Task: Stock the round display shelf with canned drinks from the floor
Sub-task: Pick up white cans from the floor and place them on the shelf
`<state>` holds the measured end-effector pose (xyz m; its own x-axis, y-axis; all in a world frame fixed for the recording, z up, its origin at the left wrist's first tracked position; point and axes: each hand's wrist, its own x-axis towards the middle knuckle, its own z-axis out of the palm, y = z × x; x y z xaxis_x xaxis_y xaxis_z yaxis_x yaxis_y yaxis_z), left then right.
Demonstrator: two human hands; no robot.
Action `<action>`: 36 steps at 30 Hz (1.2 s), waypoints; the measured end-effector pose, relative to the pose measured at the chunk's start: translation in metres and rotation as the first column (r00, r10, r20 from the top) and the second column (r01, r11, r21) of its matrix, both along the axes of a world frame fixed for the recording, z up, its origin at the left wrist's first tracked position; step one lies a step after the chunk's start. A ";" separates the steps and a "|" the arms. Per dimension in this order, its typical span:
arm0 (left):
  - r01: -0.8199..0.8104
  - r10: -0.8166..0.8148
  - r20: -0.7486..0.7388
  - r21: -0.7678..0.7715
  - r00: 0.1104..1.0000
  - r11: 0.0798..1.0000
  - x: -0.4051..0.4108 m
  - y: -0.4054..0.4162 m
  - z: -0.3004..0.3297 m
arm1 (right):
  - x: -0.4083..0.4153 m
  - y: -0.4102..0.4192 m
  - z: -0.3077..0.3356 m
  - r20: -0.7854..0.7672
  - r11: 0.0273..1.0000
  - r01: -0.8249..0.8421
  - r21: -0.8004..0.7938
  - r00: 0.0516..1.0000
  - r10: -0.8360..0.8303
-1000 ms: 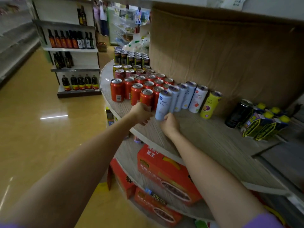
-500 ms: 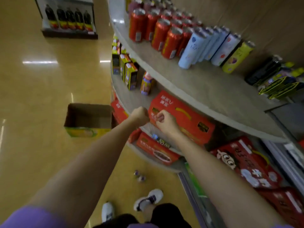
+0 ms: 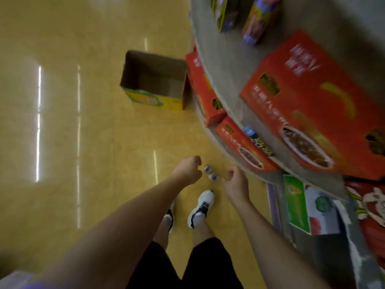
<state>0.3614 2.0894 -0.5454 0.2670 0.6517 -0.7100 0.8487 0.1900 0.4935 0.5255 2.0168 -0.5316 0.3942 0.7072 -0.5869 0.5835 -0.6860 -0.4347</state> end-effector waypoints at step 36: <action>-0.111 0.100 -0.079 -0.153 0.992 0.982 0.071 -0.130 -0.480 | 0.053 -0.030 -0.509 0.024 0.945 -0.135 -0.299 0.988 0.149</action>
